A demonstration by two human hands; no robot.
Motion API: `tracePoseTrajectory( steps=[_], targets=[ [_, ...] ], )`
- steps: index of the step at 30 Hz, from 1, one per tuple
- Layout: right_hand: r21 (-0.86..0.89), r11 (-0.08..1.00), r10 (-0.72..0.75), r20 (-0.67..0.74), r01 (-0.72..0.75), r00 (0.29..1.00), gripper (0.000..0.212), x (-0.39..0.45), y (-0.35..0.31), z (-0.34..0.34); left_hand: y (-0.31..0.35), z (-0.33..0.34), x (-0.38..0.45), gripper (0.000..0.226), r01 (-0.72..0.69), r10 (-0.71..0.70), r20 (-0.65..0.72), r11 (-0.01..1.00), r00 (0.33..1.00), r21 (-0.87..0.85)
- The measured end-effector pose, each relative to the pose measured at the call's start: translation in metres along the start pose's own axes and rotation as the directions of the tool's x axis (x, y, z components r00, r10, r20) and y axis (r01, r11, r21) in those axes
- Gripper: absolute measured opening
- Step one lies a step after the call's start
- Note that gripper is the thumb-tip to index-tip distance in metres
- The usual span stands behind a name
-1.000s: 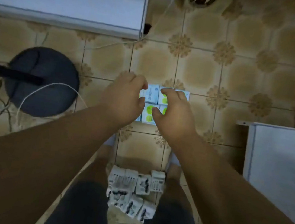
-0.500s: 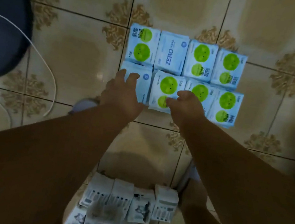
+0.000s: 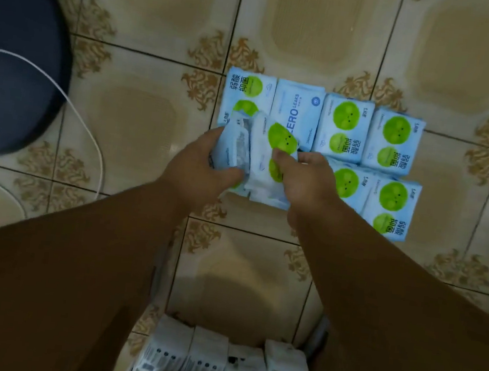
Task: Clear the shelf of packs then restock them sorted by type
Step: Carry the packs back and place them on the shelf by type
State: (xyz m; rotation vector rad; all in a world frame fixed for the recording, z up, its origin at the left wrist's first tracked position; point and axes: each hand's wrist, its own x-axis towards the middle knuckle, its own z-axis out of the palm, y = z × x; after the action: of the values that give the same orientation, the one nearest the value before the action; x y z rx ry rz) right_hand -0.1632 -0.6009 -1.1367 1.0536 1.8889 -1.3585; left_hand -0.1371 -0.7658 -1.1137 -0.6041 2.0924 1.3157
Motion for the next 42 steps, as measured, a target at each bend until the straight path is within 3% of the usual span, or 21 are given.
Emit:
tracePoseTrajectory(
  steps=[2, 5, 9, 12, 15, 18, 23, 26, 28, 30, 33, 37, 39, 42],
  targets=[
    [0.242, 0.962, 0.106, 0.112, -0.130, 0.988, 0.030, -0.027, -0.022, -0.012, 0.040, -0.006, -0.022, 0.053, 0.125, -0.111, 0.065, 0.956, 0.992, -0.267],
    [0.452, 0.876, 0.078, 0.211, -0.168, 0.974, 0.045, -0.085, -0.064, -0.045, 0.110, -0.023, -0.070, 0.051, 0.274, -0.177, 0.213, 0.711, 0.961, -0.648],
    [0.508, 0.861, -0.074, 0.125, 0.000, 0.989, 0.083, -0.194, -0.142, -0.124, 0.221, -0.050, -0.170, 0.061, 0.287, -0.057, 0.314, 0.582, 0.948, -0.761],
    [0.497, 0.860, -0.190, 0.104, 0.114, 0.976, 0.060, -0.283, -0.201, -0.206, 0.319, -0.066, -0.258, 0.062, 0.248, 0.056, 0.308, 0.466, 0.950, -0.849],
    [0.462, 0.863, -0.284, 0.113, 0.203, 0.952, 0.062, -0.357, -0.250, -0.281, 0.404, -0.080, -0.332, 0.059, 0.221, 0.146, 0.291, 0.370, 0.945, -0.902],
    [0.457, 0.837, -0.389, 0.114, 0.300, 0.914, 0.029, -0.425, -0.293, -0.337, 0.470, -0.093, -0.388, 0.060, 0.217, 0.272, 0.335, 0.384, 0.902, -0.897],
    [0.456, 0.764, -0.502, -0.023, 0.456, 0.864, 0.021, -0.520, -0.337, -0.395, 0.554, -0.110, -0.432, 0.075, 0.141, 0.431, 0.381, 0.492, 0.818, -0.859],
    [0.489, 0.673, -0.533, -0.198, 0.554, 0.822, 0.031, -0.574, -0.351, -0.424, 0.603, -0.110, -0.456, 0.047, 0.043, 0.415, 0.386, 0.633, 0.824, -0.773],
    [0.492, 0.598, -0.539, -0.339, 0.633, 0.771, 0.038, -0.614, -0.355, -0.447, 0.636, -0.105, -0.480, 0.024, -0.012, 0.444, 0.401, 0.681, 0.801, -0.732],
    [0.470, 0.526, -0.528, -0.473, 0.709, 0.705, 0.034, -0.657, -0.354, -0.475, 0.668, -0.096, -0.507, 0.016, -0.084, 0.496, 0.412, 0.710, 0.764, -0.699],
    [0.397, 0.462, -0.481, -0.639, 0.793, 0.601, 0.016, -0.718, -0.342, -0.523, 0.718, -0.070, -0.567, 0.017, -0.190, 0.618, 0.446, 0.697, 0.647, -0.691],
    [0.318, 0.362, -0.384, -0.806, 0.876, 0.451, 0.024, -0.793, -0.323, -0.579, 0.769, -0.024, -0.655, 0.022, -0.265, 0.737, 0.497, 0.647, 0.457, -0.715],
    [0.225, 0.311, -0.317, -0.891, 0.924, 0.324, 0.022, -0.836, -0.298, -0.614, 0.787, 0.008, -0.710, 0.027, -0.281, 0.756, 0.548, 0.647, 0.359, -0.709],
    [0.063, 0.301, -0.276, -0.949, 0.952, 0.151, 0.021, -0.889, -0.263, -0.659, 0.805, 0.053, -0.775, 0.016, -0.248, 0.760, 0.597, 0.649, 0.257, -0.719]
  ],
)
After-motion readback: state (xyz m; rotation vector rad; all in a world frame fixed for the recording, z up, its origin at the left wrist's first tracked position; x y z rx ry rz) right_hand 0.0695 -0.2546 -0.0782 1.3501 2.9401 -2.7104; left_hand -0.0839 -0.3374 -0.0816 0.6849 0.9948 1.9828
